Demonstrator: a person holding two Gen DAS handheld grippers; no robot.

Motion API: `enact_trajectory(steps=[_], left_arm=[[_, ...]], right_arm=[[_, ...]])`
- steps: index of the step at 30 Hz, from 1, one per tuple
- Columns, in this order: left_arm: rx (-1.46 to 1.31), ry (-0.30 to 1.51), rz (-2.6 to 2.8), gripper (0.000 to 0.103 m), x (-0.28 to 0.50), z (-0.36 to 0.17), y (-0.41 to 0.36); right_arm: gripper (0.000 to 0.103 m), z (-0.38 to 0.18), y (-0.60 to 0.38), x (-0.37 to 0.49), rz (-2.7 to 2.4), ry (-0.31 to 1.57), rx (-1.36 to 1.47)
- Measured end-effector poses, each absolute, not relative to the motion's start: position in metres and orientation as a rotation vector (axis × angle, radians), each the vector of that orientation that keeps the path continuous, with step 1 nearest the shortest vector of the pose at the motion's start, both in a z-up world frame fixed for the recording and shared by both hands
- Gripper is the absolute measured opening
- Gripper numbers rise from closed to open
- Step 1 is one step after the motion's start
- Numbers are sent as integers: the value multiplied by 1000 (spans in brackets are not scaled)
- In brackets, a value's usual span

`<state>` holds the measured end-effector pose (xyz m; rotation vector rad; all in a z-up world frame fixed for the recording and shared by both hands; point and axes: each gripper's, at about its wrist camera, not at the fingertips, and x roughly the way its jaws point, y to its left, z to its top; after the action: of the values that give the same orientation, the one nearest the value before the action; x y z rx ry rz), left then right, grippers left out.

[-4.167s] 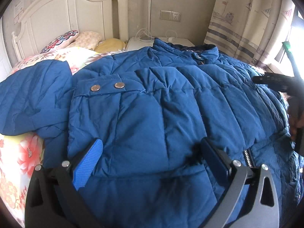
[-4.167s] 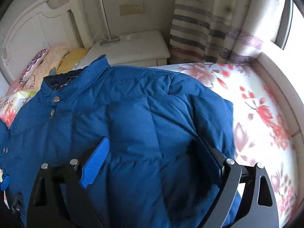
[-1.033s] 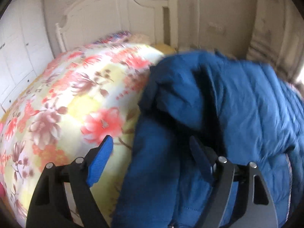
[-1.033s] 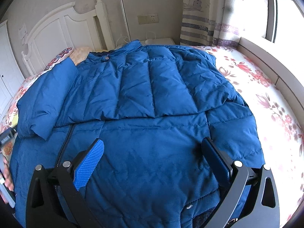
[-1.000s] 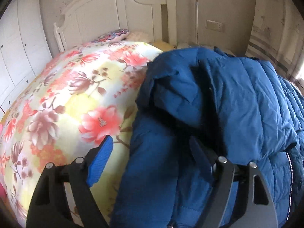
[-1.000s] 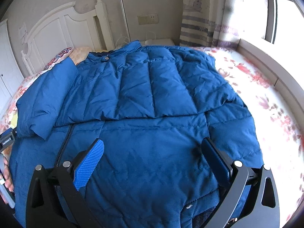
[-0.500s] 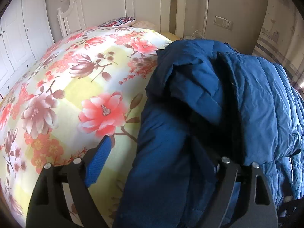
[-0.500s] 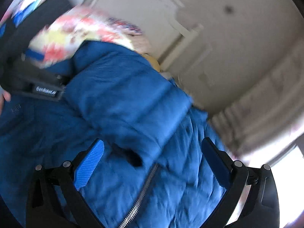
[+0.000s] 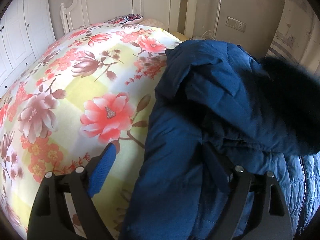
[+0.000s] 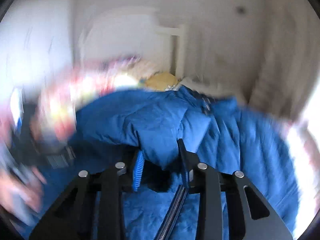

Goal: Fold large clothes

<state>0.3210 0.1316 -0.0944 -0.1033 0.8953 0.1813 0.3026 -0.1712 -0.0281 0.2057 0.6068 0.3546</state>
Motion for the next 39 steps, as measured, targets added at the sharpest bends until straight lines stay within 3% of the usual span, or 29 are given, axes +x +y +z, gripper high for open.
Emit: enact_trajectory(steps=[2, 4, 6, 7, 8, 17, 18, 20, 23, 27, 30, 39], left_arm=[[-103, 896, 181, 88, 321, -95, 132], [-102, 896, 181, 88, 321, -95, 132], [-102, 897, 181, 89, 321, -95, 132], [-103, 897, 182, 89, 321, -95, 132], [-103, 897, 182, 89, 321, -95, 132], [-102, 900, 185, 90, 321, -96, 133], [-101, 900, 185, 90, 321, -97, 133], [-101, 901, 185, 90, 321, -96, 133], [-102, 901, 185, 90, 321, -96, 133], [-102, 901, 185, 91, 321, -96, 132], [-103, 901, 186, 91, 320, -96, 133], [-111, 908, 184, 92, 321, -98, 136]], right_arm=[[30, -41, -231, 314, 370, 645, 543], [32, -56, -263, 319, 311, 701, 662], [48, -69, -277, 319, 214, 764, 637], [65, -73, -284, 316, 174, 774, 640], [73, -76, -289, 312, 165, 773, 655], [74, -77, -300, 301, 164, 734, 666], [73, -78, -301, 301, 176, 723, 684], [43, -71, -297, 301, 163, 708, 618], [28, -46, -281, 298, 141, 649, 440], [23, 2, -257, 297, 159, 525, 236], [23, 11, -271, 302, 127, 494, 277], [25, -87, -330, 290, 12, 737, 588]])
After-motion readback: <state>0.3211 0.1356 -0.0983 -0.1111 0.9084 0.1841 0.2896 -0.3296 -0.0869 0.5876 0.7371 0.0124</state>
